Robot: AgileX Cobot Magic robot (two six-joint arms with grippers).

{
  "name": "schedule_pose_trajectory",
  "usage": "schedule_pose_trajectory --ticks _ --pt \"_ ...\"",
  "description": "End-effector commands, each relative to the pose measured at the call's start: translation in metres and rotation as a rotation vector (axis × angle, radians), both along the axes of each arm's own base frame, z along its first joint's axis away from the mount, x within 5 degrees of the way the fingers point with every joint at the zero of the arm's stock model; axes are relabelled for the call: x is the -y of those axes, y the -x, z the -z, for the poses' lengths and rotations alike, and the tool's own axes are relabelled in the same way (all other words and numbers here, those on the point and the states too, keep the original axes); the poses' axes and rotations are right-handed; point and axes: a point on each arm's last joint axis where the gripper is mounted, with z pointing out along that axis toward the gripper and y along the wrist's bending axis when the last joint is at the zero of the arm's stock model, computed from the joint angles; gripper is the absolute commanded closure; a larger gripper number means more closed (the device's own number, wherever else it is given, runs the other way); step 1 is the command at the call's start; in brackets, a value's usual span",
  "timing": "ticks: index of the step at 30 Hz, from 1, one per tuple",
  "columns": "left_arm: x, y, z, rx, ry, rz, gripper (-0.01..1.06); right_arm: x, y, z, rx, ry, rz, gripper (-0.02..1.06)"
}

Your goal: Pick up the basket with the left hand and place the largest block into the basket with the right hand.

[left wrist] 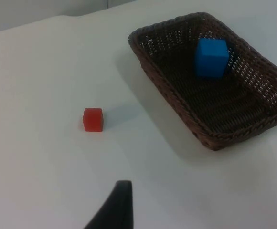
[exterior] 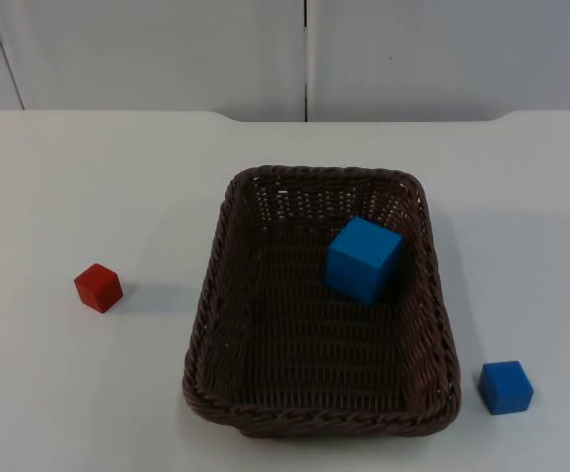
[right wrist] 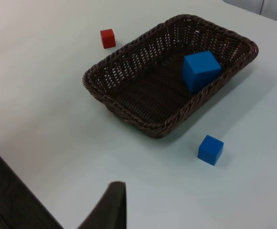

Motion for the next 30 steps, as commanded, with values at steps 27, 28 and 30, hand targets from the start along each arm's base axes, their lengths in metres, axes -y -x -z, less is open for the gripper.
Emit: schedule_pose_trajectory --ticks 27,28,30 --pt "0.0012 -0.0001 0.0004 0.009 0.009 -0.254 0.00 0.0004 0.0001 0.0000 0.003 -0.006 -0.001 -0.01" --pt "0.0013 -0.0001 0.0004 0.009 0.008 -0.284 0.00 0.0004 0.0001 0.0000 0.003 -0.006 -0.001 -0.01" --pt "0.0015 -0.0001 0.0004 0.010 0.008 -0.316 0.00 0.0004 0.0001 0.0000 0.003 -0.006 -0.001 -0.01"
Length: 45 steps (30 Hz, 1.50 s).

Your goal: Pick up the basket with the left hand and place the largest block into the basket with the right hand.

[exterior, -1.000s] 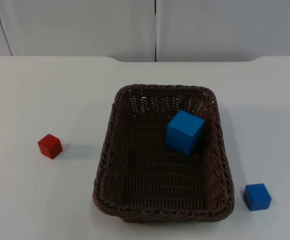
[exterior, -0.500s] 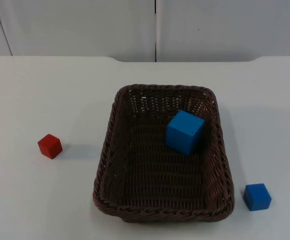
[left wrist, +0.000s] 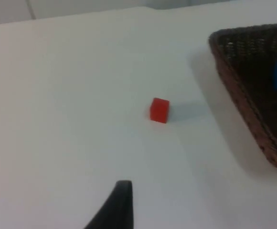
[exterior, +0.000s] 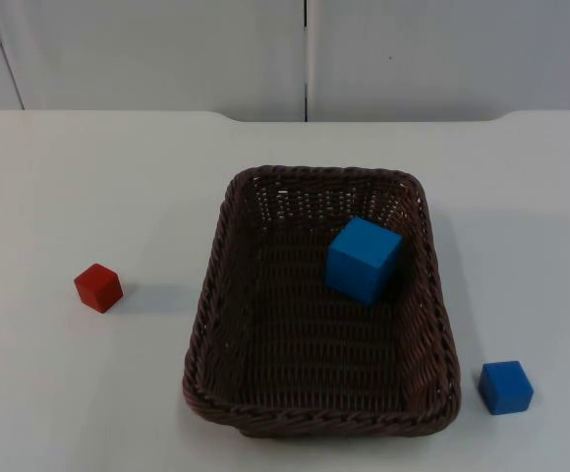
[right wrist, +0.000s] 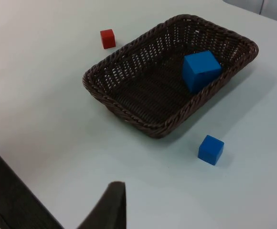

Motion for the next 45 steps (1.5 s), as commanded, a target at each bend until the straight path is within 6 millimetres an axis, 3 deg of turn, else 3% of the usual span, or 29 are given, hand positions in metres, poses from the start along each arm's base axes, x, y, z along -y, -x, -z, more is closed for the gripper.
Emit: schedule_pose_trajectory --ticks 1,10,27,45 --pt "0.0001 -0.0004 0.0004 0.011 0.007 -0.044 0.00 0.0004 0.0001 0.0000 0.007 -0.003 -0.004 -0.01" --pt "0.0009 -0.0005 0.0004 0.011 0.006 -0.215 0.00 0.0003 0.0000 -0.0002 0.008 -0.004 -0.004 -0.01" --pt "0.0010 -0.0005 0.0004 0.011 0.006 -0.227 0.00 0.0002 0.0001 -0.0001 0.008 -0.004 0.014 -0.01" --pt "0.0010 -0.0005 0.0004 0.011 0.006 -0.227 0.00 -0.0033 -0.0002 -0.0001 0.009 -0.002 0.402 -0.01"
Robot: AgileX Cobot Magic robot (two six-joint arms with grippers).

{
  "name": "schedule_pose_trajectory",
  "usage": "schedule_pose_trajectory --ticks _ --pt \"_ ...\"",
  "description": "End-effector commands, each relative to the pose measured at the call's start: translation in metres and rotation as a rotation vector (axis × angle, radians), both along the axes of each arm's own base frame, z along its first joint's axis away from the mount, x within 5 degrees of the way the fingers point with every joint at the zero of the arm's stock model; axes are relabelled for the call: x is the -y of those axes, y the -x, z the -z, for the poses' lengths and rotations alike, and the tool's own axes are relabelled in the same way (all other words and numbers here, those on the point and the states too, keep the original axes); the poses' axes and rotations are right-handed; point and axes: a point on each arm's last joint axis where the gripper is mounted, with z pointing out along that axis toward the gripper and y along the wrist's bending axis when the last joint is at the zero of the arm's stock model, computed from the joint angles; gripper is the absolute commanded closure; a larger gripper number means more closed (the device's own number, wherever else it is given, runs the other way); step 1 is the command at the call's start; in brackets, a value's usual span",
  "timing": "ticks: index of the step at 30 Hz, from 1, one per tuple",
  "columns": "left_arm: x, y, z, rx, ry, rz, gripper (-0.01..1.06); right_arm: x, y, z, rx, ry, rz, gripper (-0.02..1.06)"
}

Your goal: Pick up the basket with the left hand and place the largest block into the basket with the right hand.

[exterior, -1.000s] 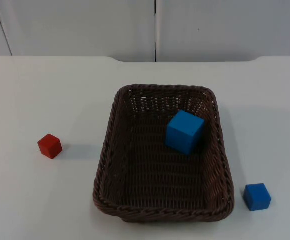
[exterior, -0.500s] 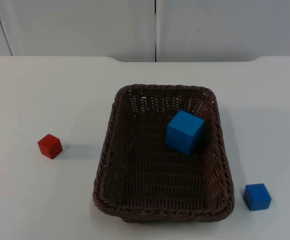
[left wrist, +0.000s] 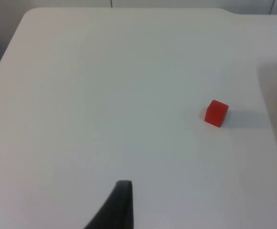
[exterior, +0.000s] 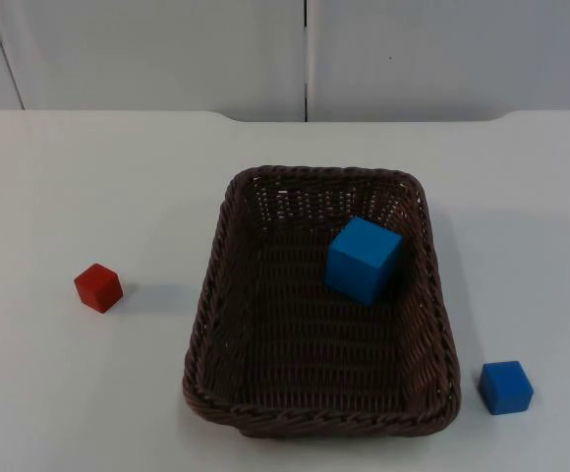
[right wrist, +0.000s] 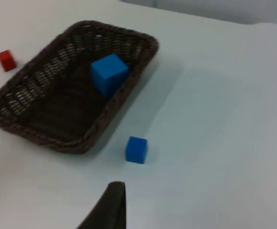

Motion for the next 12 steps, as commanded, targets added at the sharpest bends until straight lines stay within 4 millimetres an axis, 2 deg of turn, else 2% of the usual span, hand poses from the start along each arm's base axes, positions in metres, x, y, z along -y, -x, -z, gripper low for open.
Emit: schedule_pose_trajectory --ticks 1,12 --pt "-0.0002 -0.0004 0.0004 0.012 0.004 -0.007 0.00 -0.0003 0.0000 -0.0001 0.010 0.003 0.060 -0.01" --pt "-0.0002 -0.0004 0.0004 0.012 0.004 -0.007 0.00 -0.0019 -0.0006 -0.0001 0.010 0.004 0.252 -0.01"
